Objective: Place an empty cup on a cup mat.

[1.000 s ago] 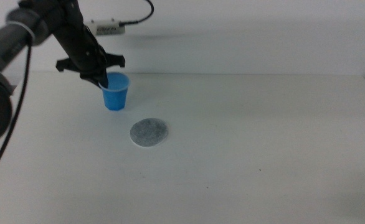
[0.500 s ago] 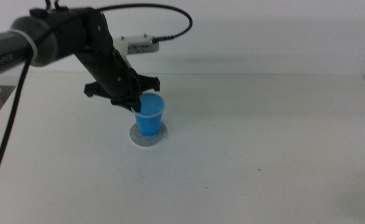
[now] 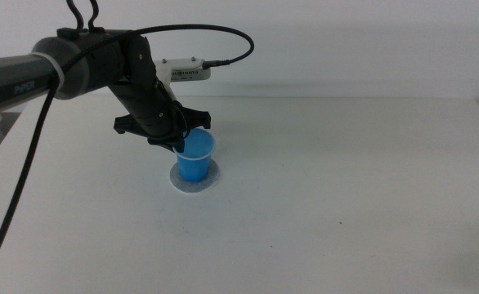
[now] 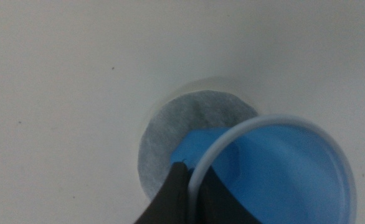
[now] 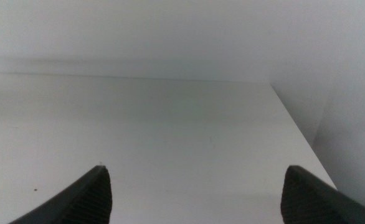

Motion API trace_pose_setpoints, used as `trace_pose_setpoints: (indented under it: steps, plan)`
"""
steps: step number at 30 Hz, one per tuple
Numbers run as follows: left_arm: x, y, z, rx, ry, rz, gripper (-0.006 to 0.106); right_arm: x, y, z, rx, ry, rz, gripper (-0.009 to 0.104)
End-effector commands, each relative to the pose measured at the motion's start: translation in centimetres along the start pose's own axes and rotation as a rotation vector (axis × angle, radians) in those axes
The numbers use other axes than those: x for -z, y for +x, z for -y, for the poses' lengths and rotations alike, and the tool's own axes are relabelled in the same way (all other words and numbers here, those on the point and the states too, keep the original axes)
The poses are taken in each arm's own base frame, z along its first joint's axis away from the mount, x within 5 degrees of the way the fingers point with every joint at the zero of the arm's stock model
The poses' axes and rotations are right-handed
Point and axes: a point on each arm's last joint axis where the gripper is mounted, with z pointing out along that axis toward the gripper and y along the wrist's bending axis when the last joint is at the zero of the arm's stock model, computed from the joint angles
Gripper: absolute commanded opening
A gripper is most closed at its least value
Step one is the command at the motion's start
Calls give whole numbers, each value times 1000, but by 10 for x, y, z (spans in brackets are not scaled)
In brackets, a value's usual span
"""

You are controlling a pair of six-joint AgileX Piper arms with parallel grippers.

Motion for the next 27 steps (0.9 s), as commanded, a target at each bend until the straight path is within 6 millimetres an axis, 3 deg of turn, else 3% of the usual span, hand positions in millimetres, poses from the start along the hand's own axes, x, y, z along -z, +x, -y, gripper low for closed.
trace_pose_setpoints:
  steps: [1, 5, 9, 12, 18, 19, 23, 27]
  plan:
    - [0, -1, 0, 3, -5, 15, -2, 0, 0, 0, 11, 0, 7, 93]
    - [0, -2, 0, 26, -1, 25, 1, 0, 0, 0, 11, 0, 7, 93]
    - [0, -2, 0, 22, -3, 26, 12, 0, 0, 0, 11, 0, 7, 93]
    - [0, -2, 0, 22, -3, 26, 30, 0, 0, 0, 11, 0, 7, 93]
    - [3, -1, 0, -1, -6, 12, 85, 0, 0, 0, 11, 0, 7, 93]
    - [8, -1, 0, -15, -6, 9, 94, 0, 0, 0, 11, 0, 7, 93]
    - [52, -5, 8, -180, 46, 34, 94, 0, 0, 0, 11, 0, 7, 93]
    - [106, 3, 6, -203, 33, 109, 94, 0, 0, 0, 11, 0, 7, 93]
